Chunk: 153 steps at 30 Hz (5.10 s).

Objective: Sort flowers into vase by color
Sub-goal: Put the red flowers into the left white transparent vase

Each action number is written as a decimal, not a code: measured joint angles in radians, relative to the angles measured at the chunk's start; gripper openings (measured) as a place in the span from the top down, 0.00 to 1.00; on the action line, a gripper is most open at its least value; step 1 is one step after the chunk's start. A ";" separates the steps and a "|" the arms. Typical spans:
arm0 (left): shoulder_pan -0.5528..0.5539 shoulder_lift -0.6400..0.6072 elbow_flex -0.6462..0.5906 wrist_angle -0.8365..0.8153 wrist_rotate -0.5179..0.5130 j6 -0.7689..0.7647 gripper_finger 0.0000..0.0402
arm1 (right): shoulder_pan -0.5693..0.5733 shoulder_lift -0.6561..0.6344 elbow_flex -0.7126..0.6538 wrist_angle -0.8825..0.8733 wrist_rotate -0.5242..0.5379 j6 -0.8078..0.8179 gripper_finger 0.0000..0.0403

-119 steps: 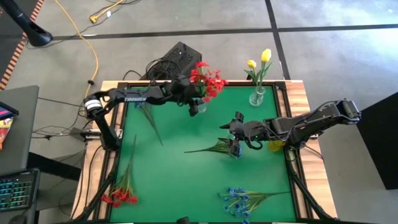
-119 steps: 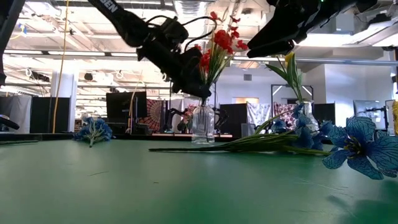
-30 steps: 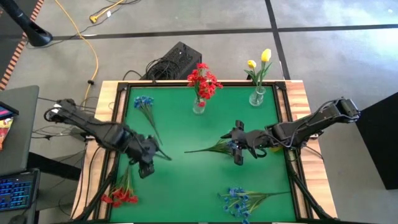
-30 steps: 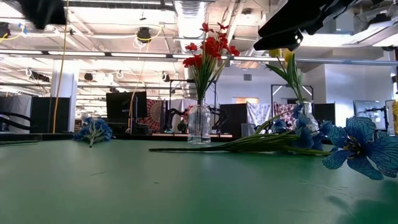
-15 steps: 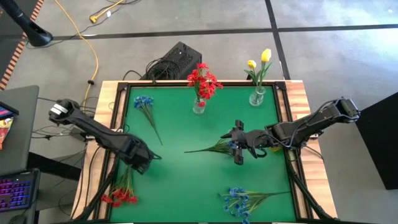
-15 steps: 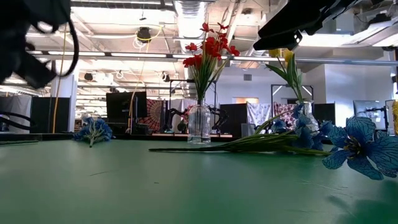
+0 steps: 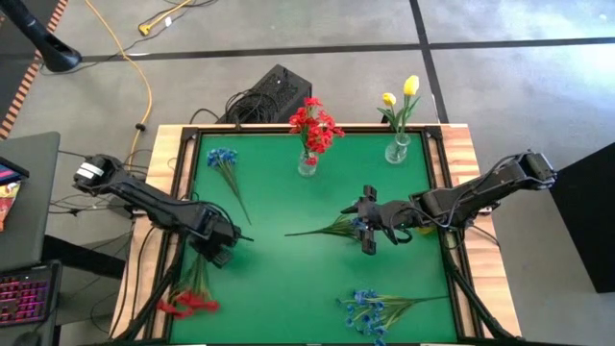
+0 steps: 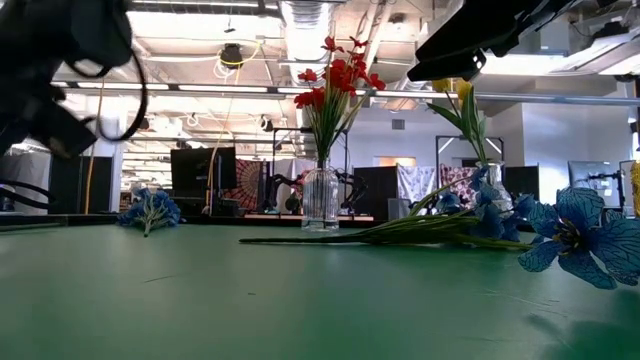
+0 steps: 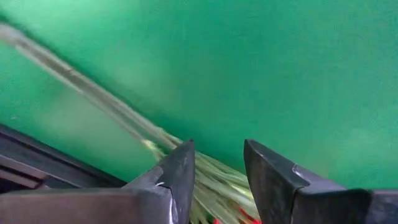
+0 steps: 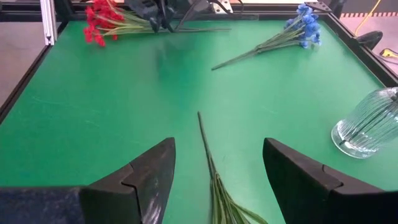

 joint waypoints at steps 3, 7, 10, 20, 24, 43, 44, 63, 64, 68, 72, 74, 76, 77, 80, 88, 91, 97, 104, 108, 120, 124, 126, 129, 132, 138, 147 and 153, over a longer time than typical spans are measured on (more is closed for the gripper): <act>0.014 -0.001 0.053 -0.048 -0.054 0.000 0.69 | -0.007 0.000 0.000 0.000 0.000 0.000 0.33; 0.031 -0.001 0.065 -0.187 -0.127 -0.072 0.69 | -0.014 0.000 0.000 0.000 0.000 0.001 0.33; 0.031 -0.001 0.045 -0.178 -0.118 -0.101 0.69 | -0.013 0.000 0.000 -0.002 0.000 0.001 0.33; 0.031 0.017 -0.006 -0.125 -0.118 -0.162 0.69 | -0.010 0.000 0.000 -0.024 -0.008 0.003 0.33; 0.031 0.018 -0.006 -0.126 -0.138 -0.179 0.69 | -0.010 0.000 0.000 -0.028 -0.008 -0.004 0.33; 0.032 0.190 -0.005 -0.078 -0.065 -0.032 0.69 | -0.011 0.000 0.000 -0.026 -0.024 -0.015 0.33; 0.032 0.190 -0.005 -0.076 -0.065 -0.024 0.70 | -0.011 0.000 0.000 -0.027 -0.024 -0.015 0.33; 0.031 0.190 0.233 0.033 -0.148 0.353 0.99 | -0.020 0.000 0.000 -0.019 -0.024 0.013 0.33; 0.031 0.190 0.258 0.046 -0.159 0.375 0.99 | -0.020 0.000 0.000 -0.019 -0.024 0.027 0.33; 0.031 0.190 0.332 0.151 -0.215 0.451 1.00 | -0.019 0.000 0.000 -0.021 -0.064 -0.020 0.33; 0.049 0.190 0.343 0.418 -0.221 0.517 1.00 | 0.006 0.000 0.000 -0.019 -0.141 -0.242 0.33; 0.067 0.193 0.339 0.539 -0.212 0.518 1.00 | 0.028 0.014 0.000 -0.008 -0.153 -0.381 0.33; 0.085 0.194 0.337 0.607 -0.220 0.507 1.00 | 0.059 0.038 0.000 0.007 -0.153 -0.543 0.33; 0.096 0.194 0.337 0.635 -0.230 0.494 1.00 | 0.072 0.058 0.000 0.033 -0.153 -0.636 0.33; 0.130 0.194 0.337 0.700 -0.247 0.422 1.00 | 0.119 0.126 -0.002 0.112 -0.134 -0.939 0.33; 0.176 0.195 0.337 0.788 -0.189 0.359 1.00 | 0.167 0.339 0.012 0.501 0.156 -1.418 0.33; 0.178 0.195 0.337 0.784 -0.189 0.343 1.00 | 0.158 0.399 0.049 0.539 0.243 -1.511 0.33; 0.177 0.195 0.337 0.779 -0.184 0.340 1.00 | 0.106 0.493 0.162 0.547 0.298 -1.534 0.33; 0.177 0.195 0.337 0.756 -0.184 0.352 1.00 | 0.077 0.543 0.220 0.542 0.343 -1.591 0.33; 0.177 0.194 0.336 0.749 -0.181 0.370 1.00 | 0.077 0.542 0.219 0.544 0.343 -1.601 0.41; 0.193 0.194 0.336 0.772 -0.094 0.521 1.00 | 0.085 0.542 0.219 0.527 0.318 -1.595 0.92; 0.181 0.194 0.335 0.793 -0.092 0.622 0.95 | 0.095 0.539 0.221 0.469 0.256 -1.528 0.96; 0.183 0.193 0.344 0.780 -0.095 0.673 0.90 | 0.098 0.539 0.222 0.428 0.225 -1.460 0.95; 0.189 0.192 0.367 0.768 -0.110 0.778 0.81 | 0.101 0.524 0.220 0.347 0.184 -1.360 0.95; 0.200 0.184 0.395 0.760 -0.123 0.854 0.72 | 0.101 0.496 0.217 0.238 0.088 -1.239 0.96; 0.220 0.179 0.460 0.763 -0.207 1.002 0.59 | 0.070 0.413 0.218 0.134 -0.130 -1.000 0.96; 0.220 0.122 0.421 0.852 -0.368 1.223 0.59 | -0.036 0.249 0.150 0.228 -0.591 -0.745 0.96; 0.219 0.110 0.326 1.083 -0.368 1.283 0.62 | -0.088 0.135 -0.042 0.696 -0.676 -0.579 0.96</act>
